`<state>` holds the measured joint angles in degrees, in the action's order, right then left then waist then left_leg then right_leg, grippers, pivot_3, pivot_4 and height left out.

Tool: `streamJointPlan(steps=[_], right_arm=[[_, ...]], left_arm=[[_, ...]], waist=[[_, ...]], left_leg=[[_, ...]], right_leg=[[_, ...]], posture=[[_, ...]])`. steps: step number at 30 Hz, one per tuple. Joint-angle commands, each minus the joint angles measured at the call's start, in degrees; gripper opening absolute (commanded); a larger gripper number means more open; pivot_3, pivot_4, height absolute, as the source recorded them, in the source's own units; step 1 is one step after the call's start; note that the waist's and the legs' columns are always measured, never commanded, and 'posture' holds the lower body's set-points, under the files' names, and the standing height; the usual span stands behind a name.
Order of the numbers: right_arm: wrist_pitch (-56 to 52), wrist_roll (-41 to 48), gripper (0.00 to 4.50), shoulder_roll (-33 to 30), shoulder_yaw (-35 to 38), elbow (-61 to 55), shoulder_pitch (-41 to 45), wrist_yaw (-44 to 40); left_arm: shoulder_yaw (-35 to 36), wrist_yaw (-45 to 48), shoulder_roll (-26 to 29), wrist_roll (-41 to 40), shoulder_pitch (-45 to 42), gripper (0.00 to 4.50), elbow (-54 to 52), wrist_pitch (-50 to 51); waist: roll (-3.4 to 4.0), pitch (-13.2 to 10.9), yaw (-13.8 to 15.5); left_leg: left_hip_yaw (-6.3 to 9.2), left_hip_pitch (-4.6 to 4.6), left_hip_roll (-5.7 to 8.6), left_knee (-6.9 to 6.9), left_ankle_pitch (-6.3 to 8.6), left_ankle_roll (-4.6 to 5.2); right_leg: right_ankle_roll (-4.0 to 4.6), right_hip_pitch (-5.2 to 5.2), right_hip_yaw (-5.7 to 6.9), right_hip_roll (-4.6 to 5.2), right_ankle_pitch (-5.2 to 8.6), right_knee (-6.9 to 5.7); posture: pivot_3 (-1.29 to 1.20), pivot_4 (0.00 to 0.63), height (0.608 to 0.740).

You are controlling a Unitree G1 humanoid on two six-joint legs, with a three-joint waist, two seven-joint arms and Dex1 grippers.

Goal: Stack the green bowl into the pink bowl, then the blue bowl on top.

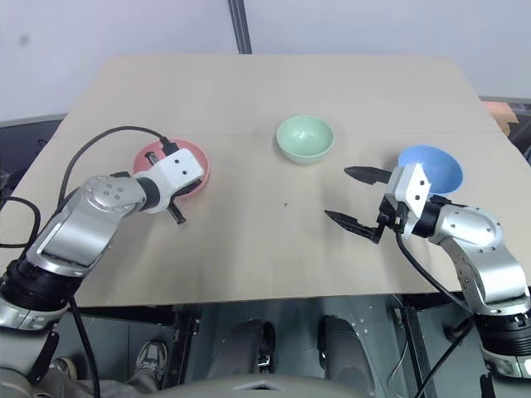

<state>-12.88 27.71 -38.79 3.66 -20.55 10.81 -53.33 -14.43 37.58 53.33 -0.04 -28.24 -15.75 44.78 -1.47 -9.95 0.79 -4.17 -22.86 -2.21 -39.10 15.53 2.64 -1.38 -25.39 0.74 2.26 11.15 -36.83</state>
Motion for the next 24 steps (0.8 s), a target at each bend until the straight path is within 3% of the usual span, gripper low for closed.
streamJointPlan(steps=[1,3,6,12,22,24], right_arm=[[1.8,0.2,4.5,-0.4,2.8,-2.2,-0.7,0.3],[2.3,-0.1,4.5,-0.3,2.7,-1.9,-1.0,0.3],[2.8,-0.6,4.5,0.1,2.3,-1.4,-0.7,0.5],[3.5,-1.2,4.5,0.6,1.5,-0.2,0.1,0.4],[3.9,-2.2,4.5,1.4,1.1,0.8,0.6,0.0],[3.9,-2.3,4.5,1.4,1.1,0.9,0.6,0.0]], left_arm=[[2.4,1.5,0.4,0.6,-1.3,0.05,-2.0,-2.2],[3.0,2.3,1.4,0.8,-1.5,0.05,-3.0,-2.3],[4.1,1.8,1.4,1.6,-1.4,0.7,-3.0,-1.9],[3.5,1.2,1.4,4.4,-0.5,3.55,-3.8,0.7],[2.5,0.9,0.0,5.4,2.2,3.55,-5.7,5.7],[2.0,0.4,-0.6,5.9,2.7,2.84,-5.4,5.2]], waist=[[0.0,0.0,0.0],[0.0,0.0,0.0],[0.0,0.0,0.0],[0.0,0.0,0.0],[0.0,0.0,0.0],[0.0,0.0,0.0]], left_leg=[[0.0,-0.01,0.0,-0.01,0.0,0.0],[0.0,-0.01,0.0,-0.02,0.0,0.0],[0.0,0.0,0.0,-0.03,0.0,0.0],[-0.01,0.0,0.0,-0.03,0.0,0.0],[-0.01,0.01,0.0,-0.05,0.0,0.0],[-0.01,0.01,0.0,-0.05,0.0,0.0]], right_leg=[[0.0,0.0,0.0,0.0,0.0,0.0],[0.0,0.0,-0.01,0.0,0.0,0.0],[0.0,0.0,-0.01,0.0,0.0,-0.01],[-0.01,0.0,-0.02,-0.01,0.0,-0.02],[-0.01,0.0,-0.03,0.0,0.0,-0.03],[-0.01,0.0,-0.03,-0.01,0.0,-0.04]], posture=[[0.0,0.15,0.74],[0.0,0.15,0.74],[0.0,0.15,0.74],[0.0,0.15,0.74],[0.0,0.15,0.74],[0.0,0.15,0.74]])
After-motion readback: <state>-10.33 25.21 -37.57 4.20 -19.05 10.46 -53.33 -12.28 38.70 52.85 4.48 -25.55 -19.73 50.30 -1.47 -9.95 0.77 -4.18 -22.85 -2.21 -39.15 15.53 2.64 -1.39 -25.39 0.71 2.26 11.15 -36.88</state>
